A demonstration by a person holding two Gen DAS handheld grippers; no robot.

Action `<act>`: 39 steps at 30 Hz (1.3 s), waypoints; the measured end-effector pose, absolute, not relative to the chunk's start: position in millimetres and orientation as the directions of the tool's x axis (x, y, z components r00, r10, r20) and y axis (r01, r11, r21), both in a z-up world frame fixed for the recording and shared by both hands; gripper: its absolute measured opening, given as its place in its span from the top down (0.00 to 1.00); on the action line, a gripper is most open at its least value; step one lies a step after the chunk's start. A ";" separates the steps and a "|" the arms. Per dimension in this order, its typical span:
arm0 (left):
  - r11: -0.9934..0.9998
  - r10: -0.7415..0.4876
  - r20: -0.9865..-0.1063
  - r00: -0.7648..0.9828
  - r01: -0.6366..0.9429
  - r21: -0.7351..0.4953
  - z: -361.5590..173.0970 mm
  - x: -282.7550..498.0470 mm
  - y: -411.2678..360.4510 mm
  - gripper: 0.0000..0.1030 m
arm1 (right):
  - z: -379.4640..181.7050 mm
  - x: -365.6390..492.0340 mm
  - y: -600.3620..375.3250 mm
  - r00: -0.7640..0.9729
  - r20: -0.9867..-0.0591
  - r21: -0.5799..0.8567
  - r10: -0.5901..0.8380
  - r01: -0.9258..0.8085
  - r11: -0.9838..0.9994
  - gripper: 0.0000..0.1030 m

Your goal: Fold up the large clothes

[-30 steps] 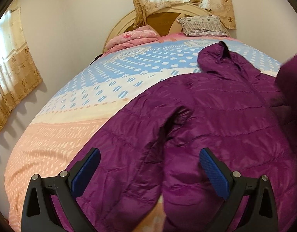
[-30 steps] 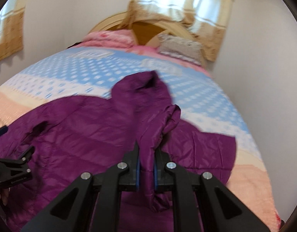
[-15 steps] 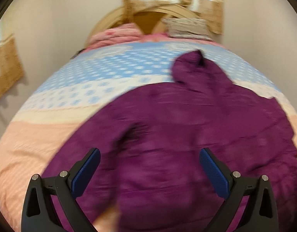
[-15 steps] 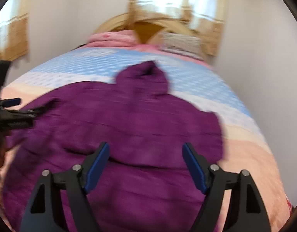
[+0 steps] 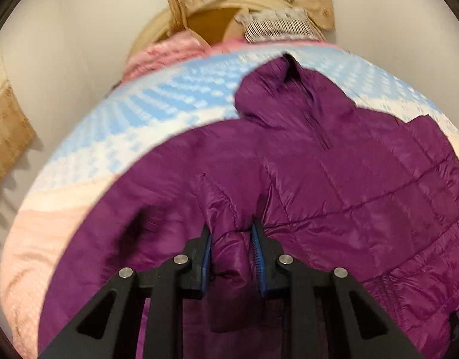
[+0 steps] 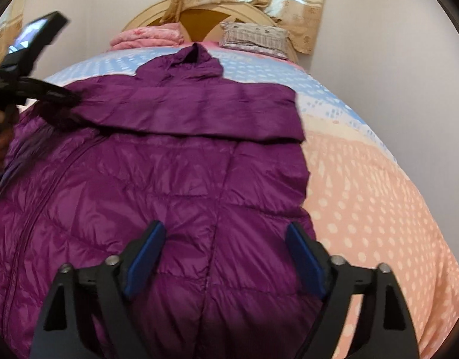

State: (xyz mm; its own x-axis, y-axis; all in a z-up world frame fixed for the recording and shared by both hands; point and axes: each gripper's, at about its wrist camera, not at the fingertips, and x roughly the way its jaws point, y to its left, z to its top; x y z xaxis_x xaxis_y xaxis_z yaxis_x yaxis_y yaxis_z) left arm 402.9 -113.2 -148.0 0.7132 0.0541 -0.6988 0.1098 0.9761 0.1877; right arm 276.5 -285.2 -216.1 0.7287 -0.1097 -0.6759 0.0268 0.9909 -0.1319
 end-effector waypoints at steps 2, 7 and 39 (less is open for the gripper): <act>0.955 0.120 -0.663 0.739 0.097 0.281 -149.9 401.0 -112.9 0.75 | -218.3 278.4 -288.8 0.723 -0.683 -0.127 -0.104 0.023 0.992 0.12; 0.941 0.209 -0.669 0.713 0.039 0.336 -165.0 407.4 -107.5 0.30 | -216.9 281.9 -299.5 0.699 -0.715 -0.053 -0.030 -0.011 0.999 0.20; 0.925 0.326 -0.653 0.683 -0.089 0.369 -205.3 490.3 -133.3 0.09 | -217.2 487.2 -353.3 0.659 -0.748 0.027 -0.079 0.149 0.988 0.58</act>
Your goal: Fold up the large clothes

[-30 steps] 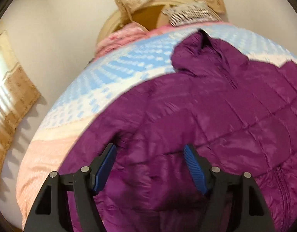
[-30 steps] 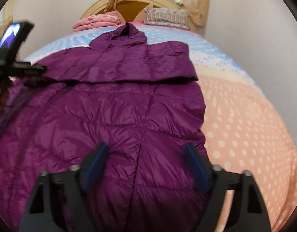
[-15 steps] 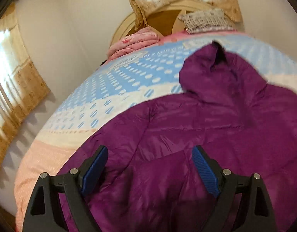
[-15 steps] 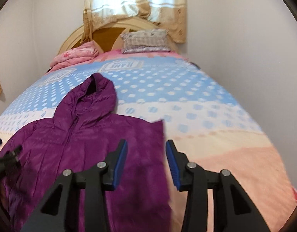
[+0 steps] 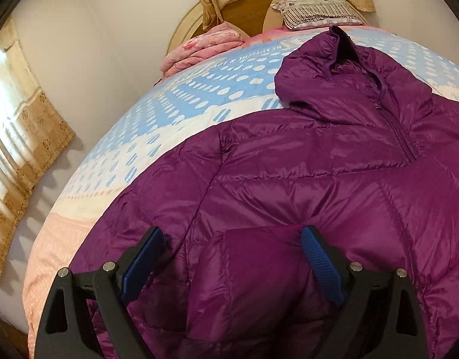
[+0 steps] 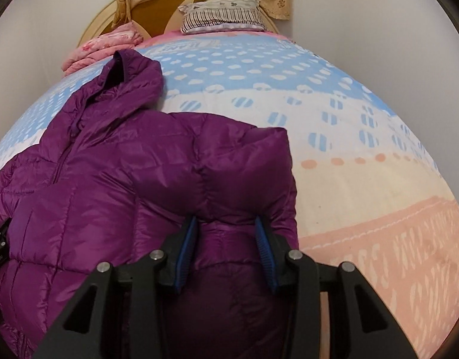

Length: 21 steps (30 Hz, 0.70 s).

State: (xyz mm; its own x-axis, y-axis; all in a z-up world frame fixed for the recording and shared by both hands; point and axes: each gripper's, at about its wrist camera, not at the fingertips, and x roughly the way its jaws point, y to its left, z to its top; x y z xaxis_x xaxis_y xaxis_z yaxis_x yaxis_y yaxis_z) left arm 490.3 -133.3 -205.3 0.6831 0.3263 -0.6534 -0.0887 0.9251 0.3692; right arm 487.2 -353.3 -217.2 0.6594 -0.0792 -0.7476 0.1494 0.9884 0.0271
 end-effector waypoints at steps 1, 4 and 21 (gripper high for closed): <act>0.930 0.313 -0.661 0.682 -0.080 0.358 -202.3 490.6 -131.8 0.09 | -216.8 489.4 -353.0 0.655 -0.751 0.018 -0.085 0.149 0.989 0.58; 0.960 0.244 -0.670 0.701 -0.076 0.270 -172.9 472.7 -119.5 0.09 | -198.7 487.2 -349.9 0.664 -0.739 -0.006 -0.117 0.166 0.986 0.56; 0.967 0.176 -0.704 0.688 0.012 0.253 -203.4 454.5 -132.0 0.04 | -219.7 439.0 -295.1 0.662 -0.750 0.057 -0.001 0.067 0.996 0.47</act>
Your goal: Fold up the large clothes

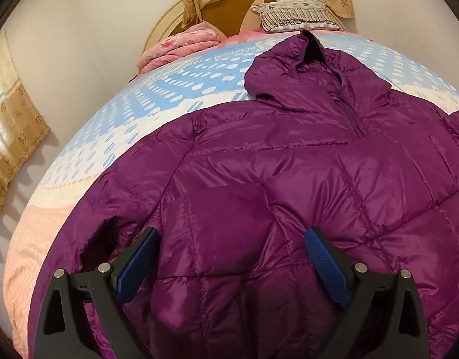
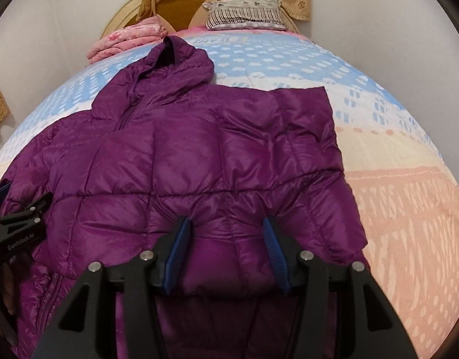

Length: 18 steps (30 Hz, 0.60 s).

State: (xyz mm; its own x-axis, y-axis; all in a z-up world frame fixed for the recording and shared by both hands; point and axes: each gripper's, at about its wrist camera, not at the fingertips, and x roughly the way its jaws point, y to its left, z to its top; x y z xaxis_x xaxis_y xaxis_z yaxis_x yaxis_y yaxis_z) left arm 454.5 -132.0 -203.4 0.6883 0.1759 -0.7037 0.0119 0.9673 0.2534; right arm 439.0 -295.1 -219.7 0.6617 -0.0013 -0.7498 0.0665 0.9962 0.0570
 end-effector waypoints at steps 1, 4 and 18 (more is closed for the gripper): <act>0.967 0.178 -0.702 0.689 0.010 0.255 -203.4 454.7 -132.3 0.04 | -219.3 438.3 -296.0 0.663 -0.749 0.057 -0.002 0.067 0.996 0.47; 0.968 0.175 -0.703 0.689 0.010 0.250 -203.8 453.7 -133.2 0.04 | -219.3 437.3 -295.8 0.668 -0.744 0.058 -0.003 0.069 0.996 0.47; 0.968 0.177 -0.704 0.688 0.007 0.250 -205.5 455.4 -133.3 0.03 | -219.5 434.8 -290.8 0.670 -0.742 0.020 -0.035 0.074 0.997 0.46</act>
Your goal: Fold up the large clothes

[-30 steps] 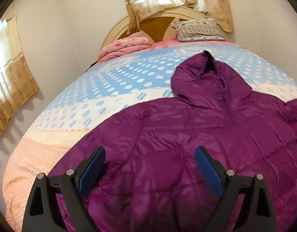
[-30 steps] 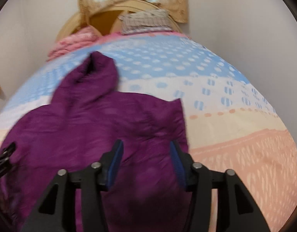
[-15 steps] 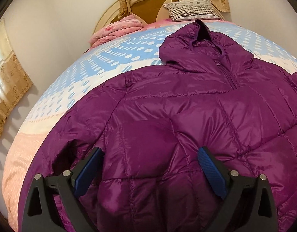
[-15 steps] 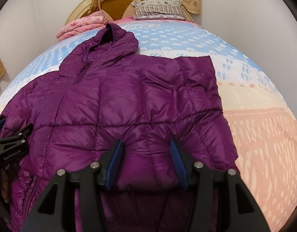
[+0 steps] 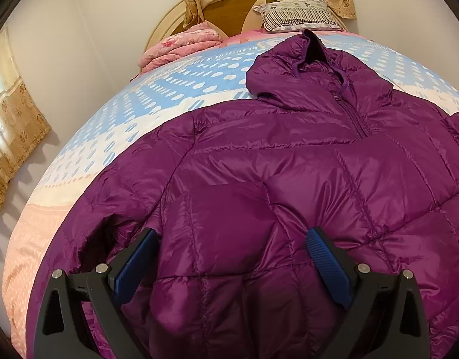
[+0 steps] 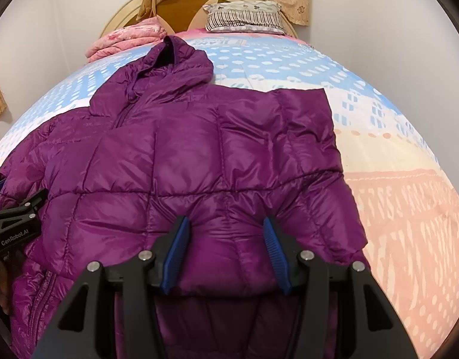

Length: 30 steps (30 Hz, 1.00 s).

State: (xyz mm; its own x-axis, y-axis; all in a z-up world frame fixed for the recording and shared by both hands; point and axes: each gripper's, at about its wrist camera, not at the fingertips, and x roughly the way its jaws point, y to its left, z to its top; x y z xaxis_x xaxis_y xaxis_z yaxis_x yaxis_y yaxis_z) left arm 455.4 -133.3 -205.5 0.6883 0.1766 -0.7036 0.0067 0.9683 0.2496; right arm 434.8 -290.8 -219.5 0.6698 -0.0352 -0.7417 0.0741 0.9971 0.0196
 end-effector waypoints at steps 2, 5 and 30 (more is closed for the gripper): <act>0.968 0.179 -0.705 0.686 0.005 0.250 -205.7 455.5 -133.2 0.02 | -220.3 435.5 -289.5 0.669 -0.742 0.011 -0.042 0.075 0.997 0.46; 0.970 0.175 -0.716 0.676 0.006 0.242 -205.6 457.8 -132.4 0.01 | -221.0 437.0 -287.3 0.665 -0.745 -0.005 -0.055 0.077 0.997 0.46; 0.880 0.326 -0.770 0.549 -0.473 0.035 -191.2 202.8 200.2 0.01 | -182.5 309.5 -227.6 0.741 -0.666 -0.009 0.089 -0.127 0.992 0.15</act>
State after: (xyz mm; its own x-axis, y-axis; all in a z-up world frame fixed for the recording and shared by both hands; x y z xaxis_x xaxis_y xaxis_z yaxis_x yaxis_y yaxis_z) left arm 202.8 200.2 -191.2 0.5492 0.3258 -0.7696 -0.4728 0.8804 0.0353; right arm 309.5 -227.6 -182.5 0.7408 0.0885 -0.6658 -0.1269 0.9919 -0.0094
